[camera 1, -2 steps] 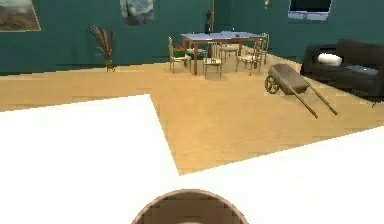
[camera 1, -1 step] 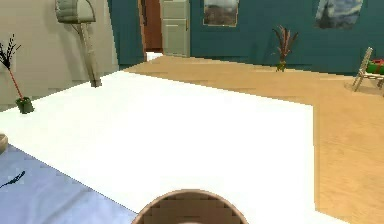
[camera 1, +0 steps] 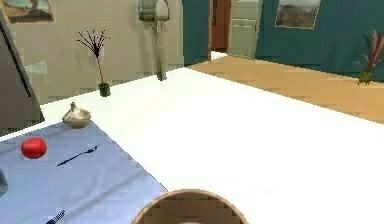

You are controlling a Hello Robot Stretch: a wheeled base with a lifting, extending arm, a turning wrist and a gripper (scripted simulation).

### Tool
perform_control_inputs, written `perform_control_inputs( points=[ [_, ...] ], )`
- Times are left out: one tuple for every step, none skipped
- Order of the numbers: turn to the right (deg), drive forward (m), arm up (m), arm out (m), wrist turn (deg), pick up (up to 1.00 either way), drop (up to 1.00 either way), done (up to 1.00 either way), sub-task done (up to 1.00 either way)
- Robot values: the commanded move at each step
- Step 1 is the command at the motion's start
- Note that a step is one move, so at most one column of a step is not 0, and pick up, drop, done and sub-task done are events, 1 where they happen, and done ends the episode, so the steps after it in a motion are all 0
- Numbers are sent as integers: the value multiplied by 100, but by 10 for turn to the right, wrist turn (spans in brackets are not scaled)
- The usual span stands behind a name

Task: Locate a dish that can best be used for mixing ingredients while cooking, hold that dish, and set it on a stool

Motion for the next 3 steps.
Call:
perform_control_inputs(
  points=[
    [450,0,0,0,0,0,0,0,0],
    [450,0,0,0,0,0,0,0,0],
    [360,0,0,0,0,0,0,0,0]
  ],
)
